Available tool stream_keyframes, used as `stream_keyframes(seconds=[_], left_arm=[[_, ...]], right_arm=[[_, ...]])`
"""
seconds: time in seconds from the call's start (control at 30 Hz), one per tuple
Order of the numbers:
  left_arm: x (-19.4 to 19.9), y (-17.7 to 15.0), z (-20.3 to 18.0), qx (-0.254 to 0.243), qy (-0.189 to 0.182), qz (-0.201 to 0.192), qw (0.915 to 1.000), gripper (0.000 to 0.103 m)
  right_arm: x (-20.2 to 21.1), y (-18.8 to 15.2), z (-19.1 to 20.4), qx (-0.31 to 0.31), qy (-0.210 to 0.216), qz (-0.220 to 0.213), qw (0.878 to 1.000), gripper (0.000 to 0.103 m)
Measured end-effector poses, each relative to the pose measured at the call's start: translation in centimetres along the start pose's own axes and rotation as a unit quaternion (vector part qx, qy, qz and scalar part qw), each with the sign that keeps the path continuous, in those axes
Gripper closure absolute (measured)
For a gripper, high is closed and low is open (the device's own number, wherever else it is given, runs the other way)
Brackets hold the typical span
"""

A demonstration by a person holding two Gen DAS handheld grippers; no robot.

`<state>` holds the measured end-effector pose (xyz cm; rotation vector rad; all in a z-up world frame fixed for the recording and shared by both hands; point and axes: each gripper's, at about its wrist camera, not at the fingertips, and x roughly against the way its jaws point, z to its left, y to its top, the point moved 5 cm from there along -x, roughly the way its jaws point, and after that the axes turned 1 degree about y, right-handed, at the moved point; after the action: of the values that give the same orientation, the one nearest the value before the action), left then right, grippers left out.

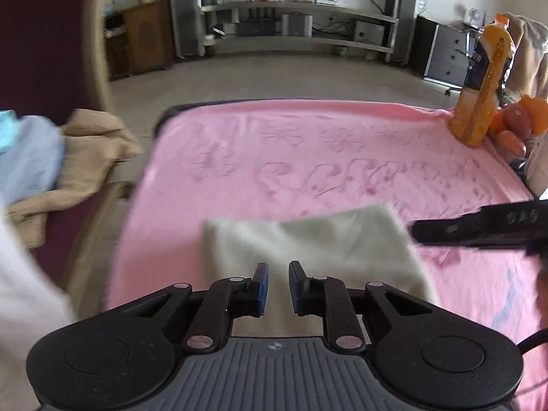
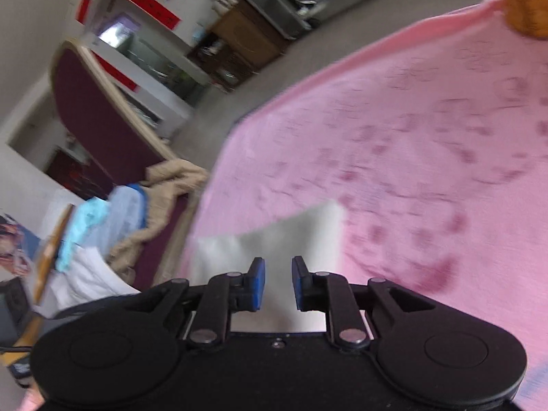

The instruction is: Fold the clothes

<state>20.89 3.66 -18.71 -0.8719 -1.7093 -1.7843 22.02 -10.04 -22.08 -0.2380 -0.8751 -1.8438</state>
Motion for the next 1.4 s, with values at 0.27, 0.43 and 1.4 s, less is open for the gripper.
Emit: stream_keyframes(seconds=[0.27, 0.43, 1.4], left_arm=[[-5.0, 0.3, 2.0, 0.025, 0.034, 0.038, 0.9984, 0.083], [-5.3, 1.5, 7.1, 0.119, 0.124, 0.03, 0.9846, 0.09], [11.2, -11.0, 1.3, 0.035, 0.025, 0.058, 0.9974, 0.075]], right_arm=[[-6.6, -0.5, -3.5, -0.06, 0.054, 0.068, 0.994, 0.103], [-4.6, 1.9, -8.3, -0.152, 0.043, -0.045, 0.986, 0.103], [10.4, -11.1, 3.6, 0.018, -0.03, 0.033, 0.999, 0.078]])
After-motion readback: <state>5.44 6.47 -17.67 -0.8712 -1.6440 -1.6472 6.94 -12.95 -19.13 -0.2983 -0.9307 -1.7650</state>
